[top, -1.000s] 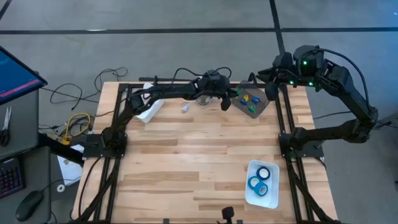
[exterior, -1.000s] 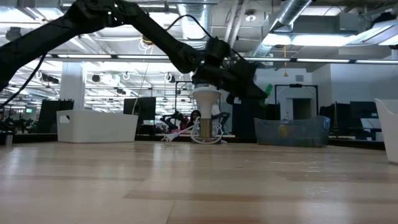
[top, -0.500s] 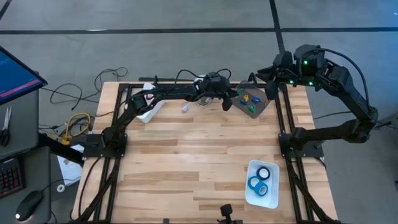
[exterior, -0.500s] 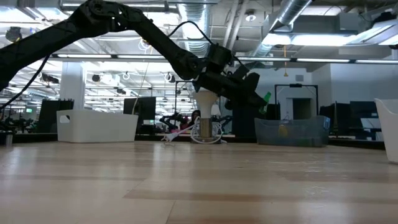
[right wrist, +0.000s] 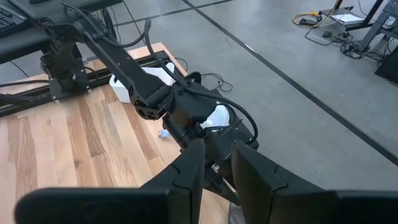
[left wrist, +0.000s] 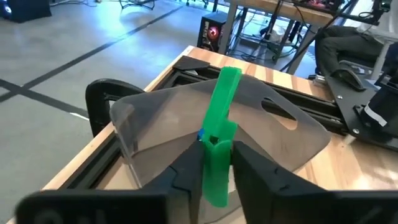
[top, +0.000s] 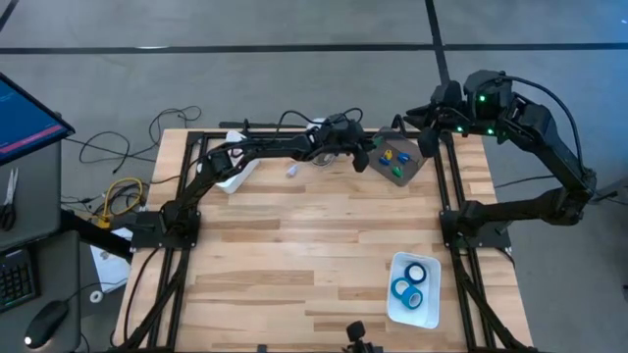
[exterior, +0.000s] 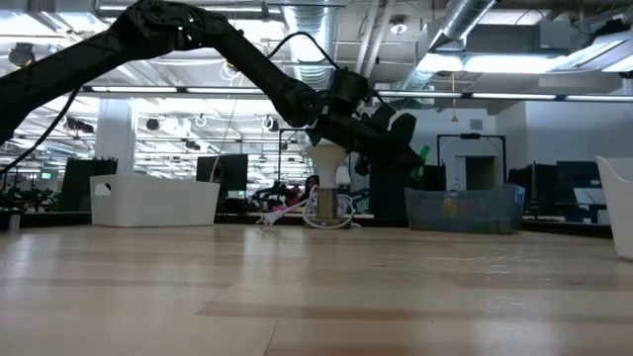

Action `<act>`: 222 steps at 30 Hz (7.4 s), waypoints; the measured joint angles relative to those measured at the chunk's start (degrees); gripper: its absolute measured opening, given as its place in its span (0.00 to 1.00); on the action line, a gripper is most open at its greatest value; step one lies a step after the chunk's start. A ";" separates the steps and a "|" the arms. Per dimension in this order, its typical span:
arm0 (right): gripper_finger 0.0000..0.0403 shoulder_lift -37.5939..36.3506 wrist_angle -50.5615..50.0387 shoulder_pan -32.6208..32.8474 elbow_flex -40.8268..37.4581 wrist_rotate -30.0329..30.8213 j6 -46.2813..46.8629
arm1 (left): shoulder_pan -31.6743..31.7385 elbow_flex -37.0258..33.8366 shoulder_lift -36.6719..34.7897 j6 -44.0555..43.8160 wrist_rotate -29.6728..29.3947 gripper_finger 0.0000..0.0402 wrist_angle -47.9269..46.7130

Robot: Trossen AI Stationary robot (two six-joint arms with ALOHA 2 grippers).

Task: Pick and place Stapler, Stapler remover, tape
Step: Put the green stapler into the black bin, then return to Home Position

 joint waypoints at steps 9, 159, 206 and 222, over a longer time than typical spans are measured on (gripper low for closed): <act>0.18 0.00 0.86 0.00 0.00 -0.02 0.44 | -2.11 0.07 0.00 0.12 0.04 0.37 5.81; 0.00 -60.70 61.41 44.17 -82.49 9.01 5.76 | -32.06 -87.23 -134.39 7.97 -20.18 0.00 -18.13; 0.00 -61.00 59.79 43.74 -91.89 7.48 0.46 | -31.99 -103.41 -135.49 10.64 -21.86 0.00 -14.33; 0.00 -60.99 59.79 43.74 -91.93 7.45 0.46 | -31.99 -103.37 -134.64 10.54 -21.84 0.00 -14.16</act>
